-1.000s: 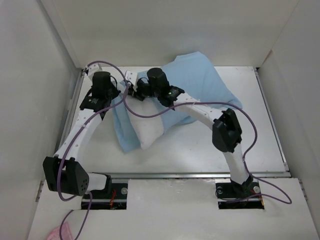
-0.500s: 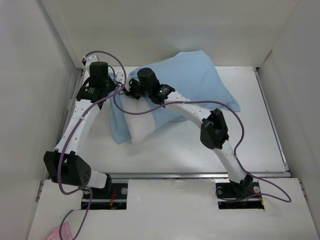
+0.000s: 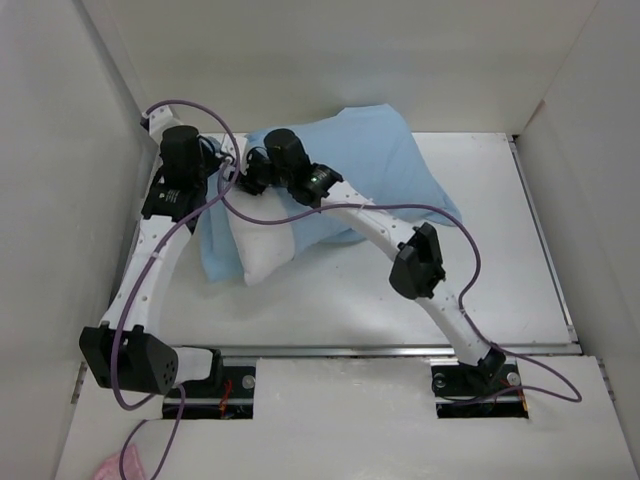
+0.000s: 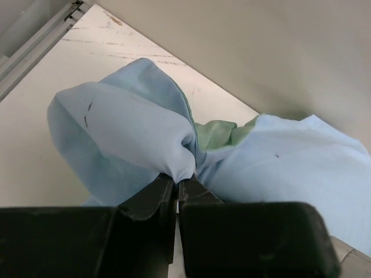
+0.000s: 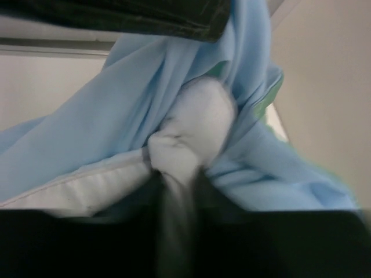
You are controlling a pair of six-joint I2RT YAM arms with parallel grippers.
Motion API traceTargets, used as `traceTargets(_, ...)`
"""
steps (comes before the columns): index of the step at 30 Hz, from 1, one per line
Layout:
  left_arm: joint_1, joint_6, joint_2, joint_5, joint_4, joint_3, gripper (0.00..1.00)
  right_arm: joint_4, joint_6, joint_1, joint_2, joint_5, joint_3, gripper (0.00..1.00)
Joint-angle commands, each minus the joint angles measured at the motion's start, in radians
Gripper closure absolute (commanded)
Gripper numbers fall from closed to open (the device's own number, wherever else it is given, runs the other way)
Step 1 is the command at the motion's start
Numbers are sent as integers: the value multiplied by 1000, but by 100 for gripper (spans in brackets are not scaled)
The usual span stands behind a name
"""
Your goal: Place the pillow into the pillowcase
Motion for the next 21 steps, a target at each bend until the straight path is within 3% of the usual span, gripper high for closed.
traceTargets(1,-86,36,-165,236,206,18,100,-196,303,-60,23,180,-110,50)
traceTargets(3,-86,35,-154,189,177,8,100,-106,304,-86,-129,-54,-245,38)
traceTargets(4,-86,25,-154,188,177,-1,100,-51,313,-86,-185,-139,-308,23)
traceTargets(5,-86,25,-154,188,177,-1,100,1,313,-100,-237,-272,-367,22)
traceTargets(6,-86,25,-154,188,186,-18,100,78,313,-100,-327,-305,-453,19)
traceTargets(10,-86,16,-154,188,186,-38,100,164,329,-100,-426,-363,-503,19)
traceTargets(16,-86,-6,-174,222,186,-79,100,196,411,-100,-439,-248,-429,18)
traceTargets(21,-96,-17,-197,254,186,-128,100,265,452,-100,-430,-334,-396,17)
